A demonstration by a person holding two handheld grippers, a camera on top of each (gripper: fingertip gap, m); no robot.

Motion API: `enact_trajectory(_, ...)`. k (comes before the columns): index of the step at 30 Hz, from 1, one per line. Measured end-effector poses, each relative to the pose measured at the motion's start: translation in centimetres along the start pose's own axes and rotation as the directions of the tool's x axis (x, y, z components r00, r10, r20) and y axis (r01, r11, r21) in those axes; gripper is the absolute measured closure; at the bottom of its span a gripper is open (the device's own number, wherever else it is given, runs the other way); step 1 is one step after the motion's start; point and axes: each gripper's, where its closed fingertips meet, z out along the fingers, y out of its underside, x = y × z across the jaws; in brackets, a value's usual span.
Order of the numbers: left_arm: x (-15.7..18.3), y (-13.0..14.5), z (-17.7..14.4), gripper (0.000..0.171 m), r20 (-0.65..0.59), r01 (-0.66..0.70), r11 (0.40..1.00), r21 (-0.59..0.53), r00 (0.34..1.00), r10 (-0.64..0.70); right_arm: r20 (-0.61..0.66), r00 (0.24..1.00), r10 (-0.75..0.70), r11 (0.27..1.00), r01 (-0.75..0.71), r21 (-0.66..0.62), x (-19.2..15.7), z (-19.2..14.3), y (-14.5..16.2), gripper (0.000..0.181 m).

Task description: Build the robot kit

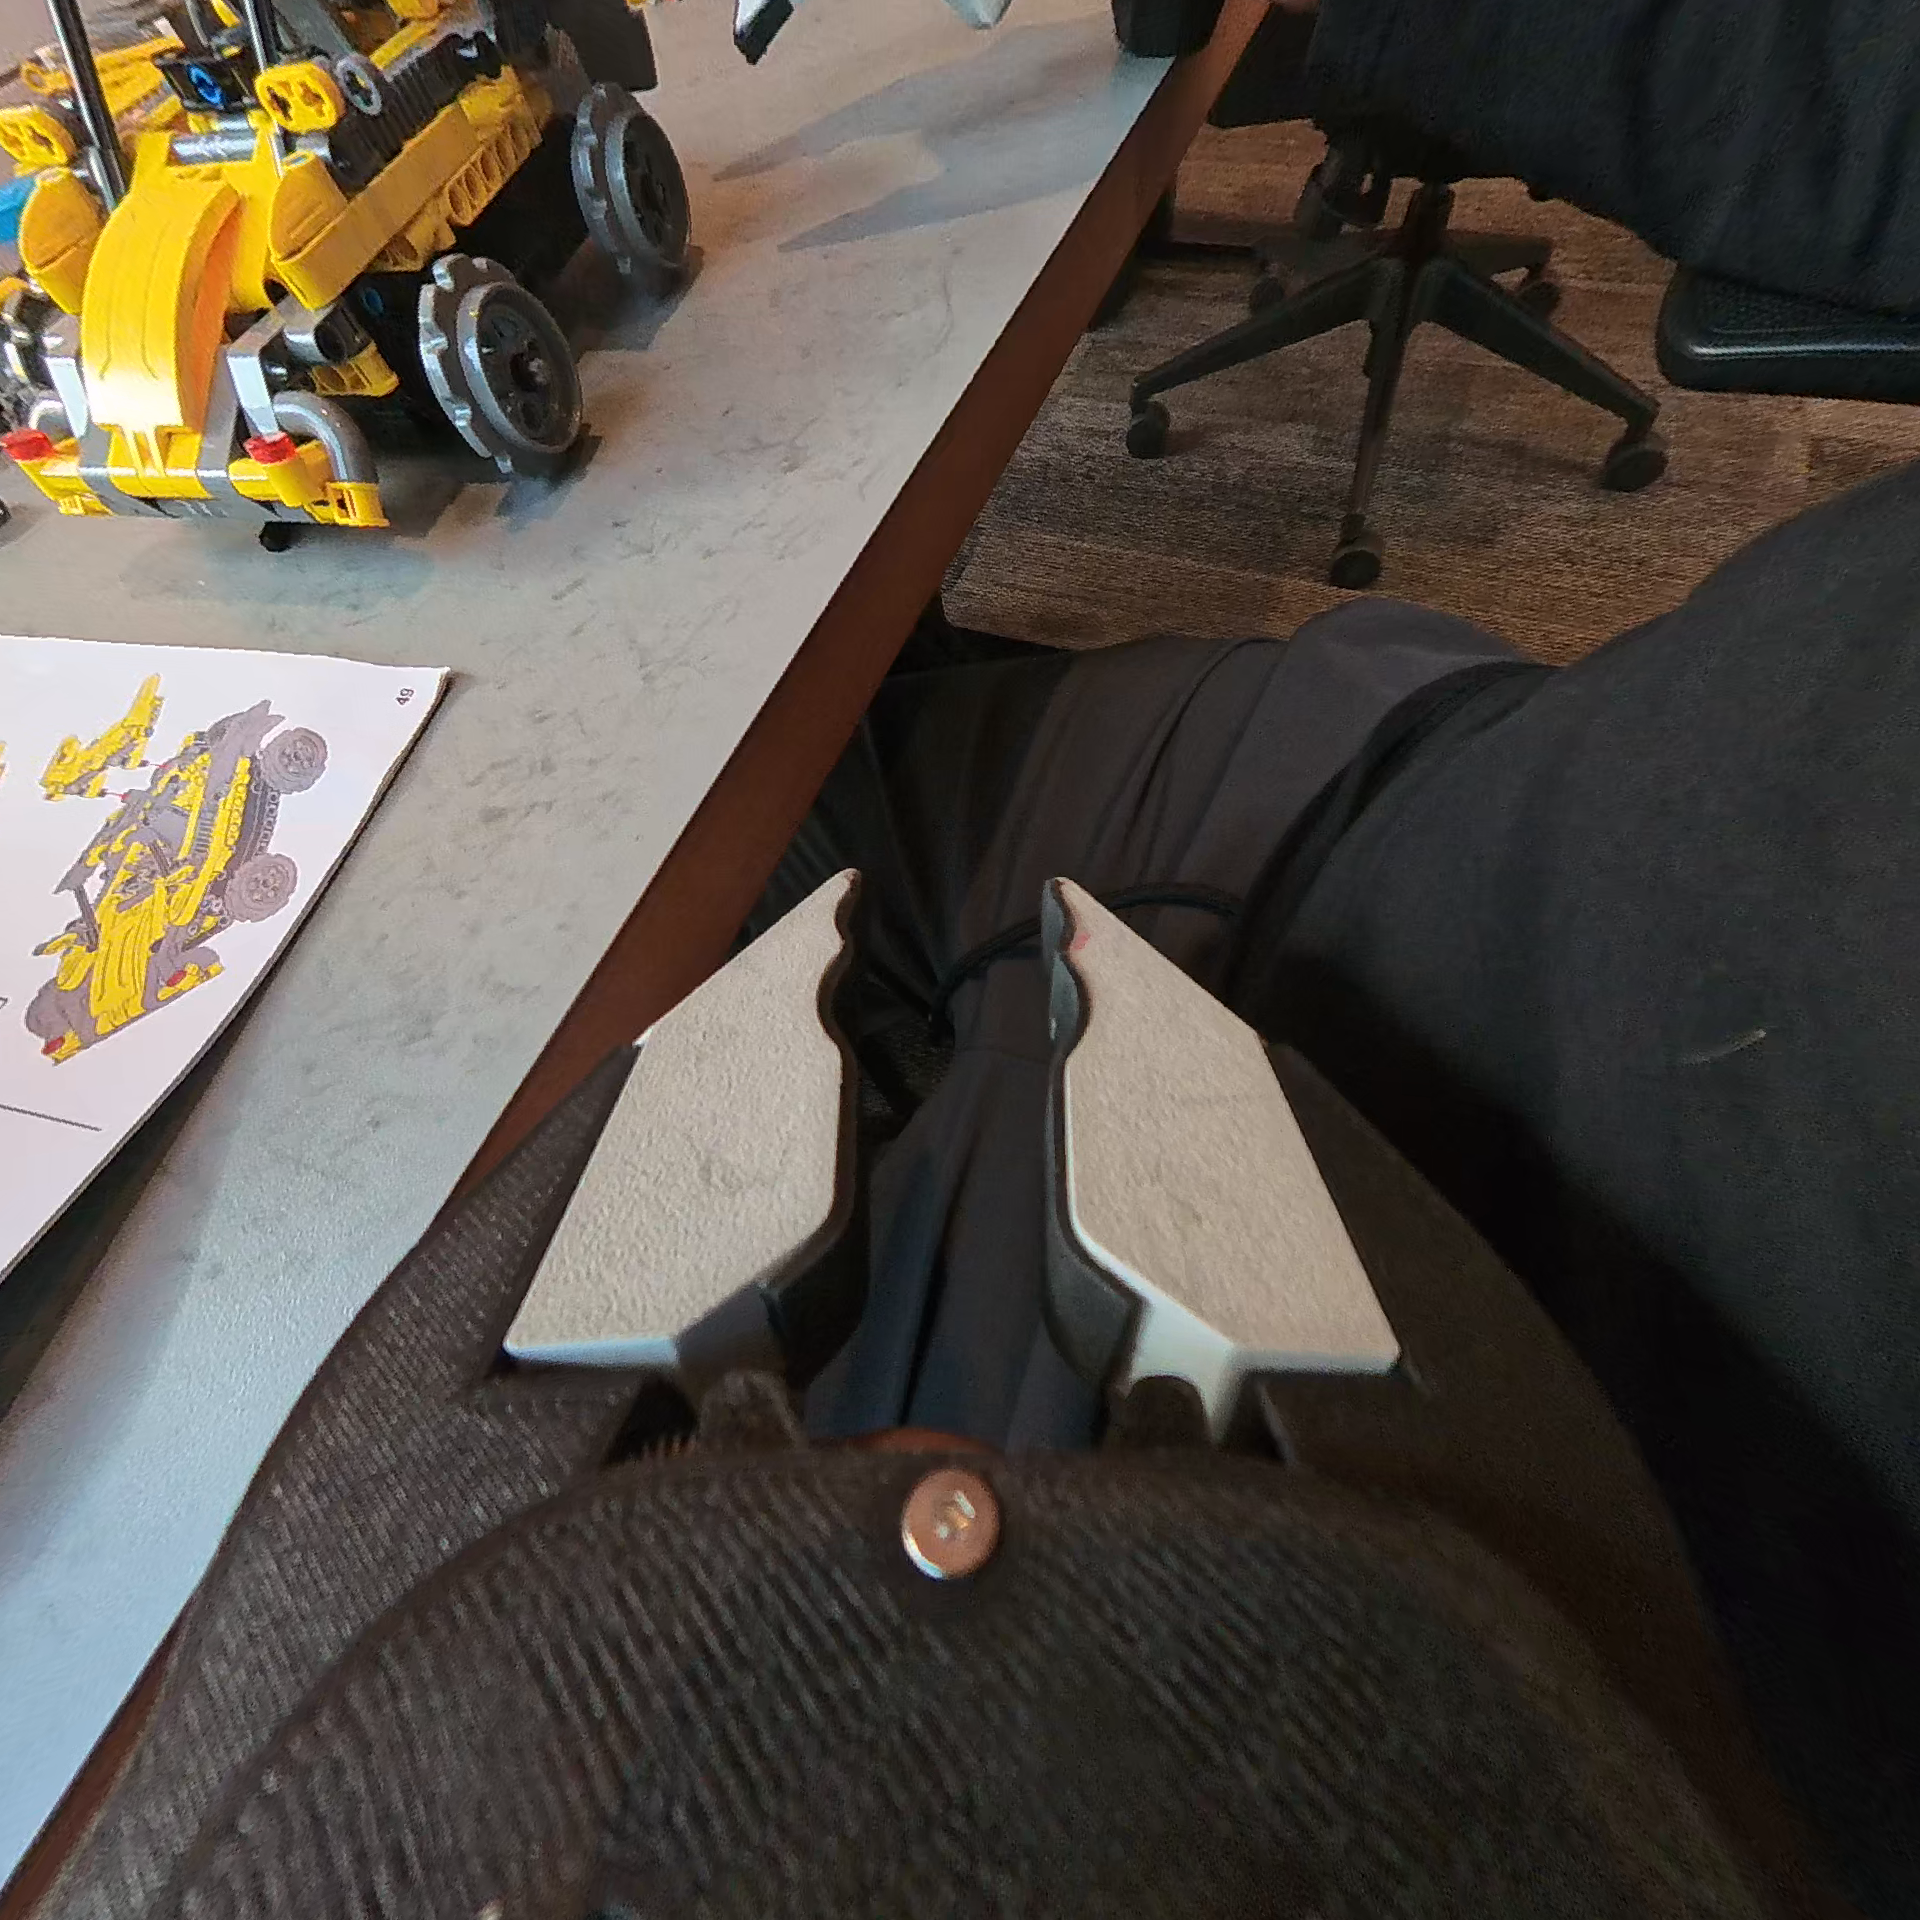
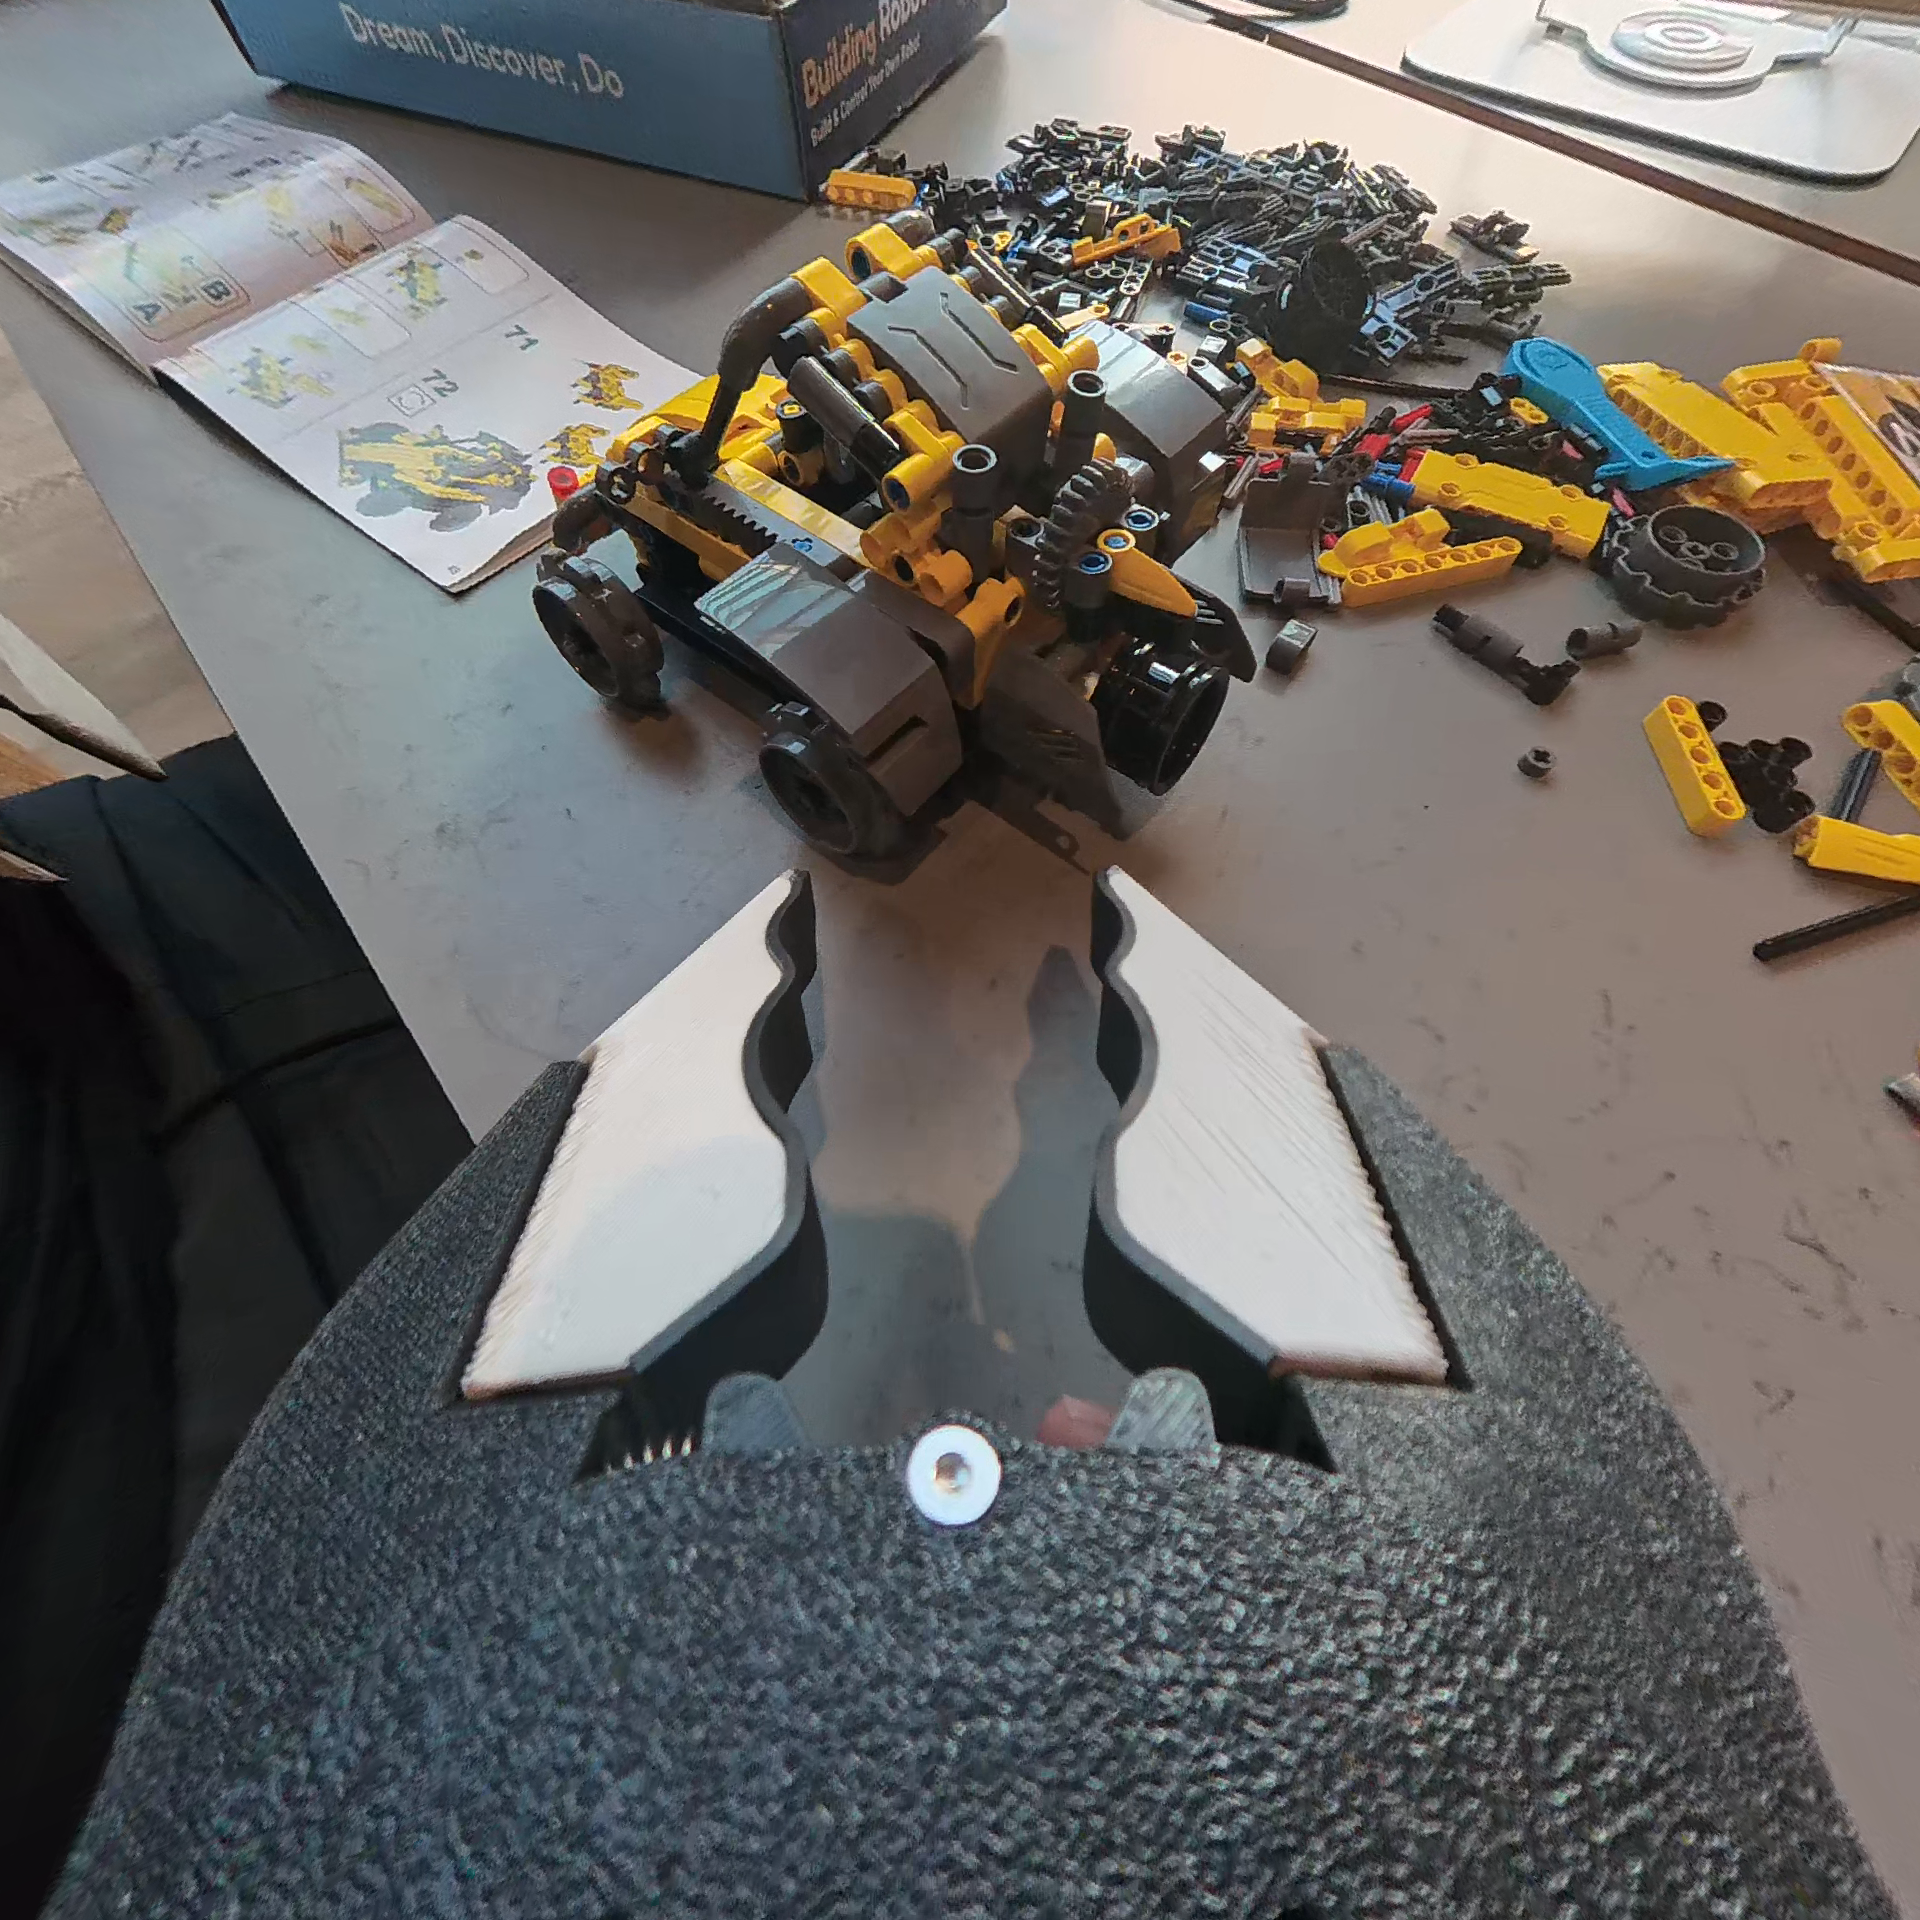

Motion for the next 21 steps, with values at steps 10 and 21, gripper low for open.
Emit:
enact_trajectory(10, -0.3, -0.5, 0.1, 0.140, 0.019, 0.036, 0.999, 0.005, 0.999, -0.036, -0.131, 0.991, 0.035, 0.989, -0.015, 0.147, 1.9, -1.6, -1.8, 0.144)
enact_trajectory(21, -4.4, -3.0, -1.9, 0.130, 0.122, 0.059, 0.990, 0.126, 0.990, -0.075, -0.225, 0.974, -0.031, 0.967, 0.087, 0.240, 5.3, -2.3, -5.0, 0.154)
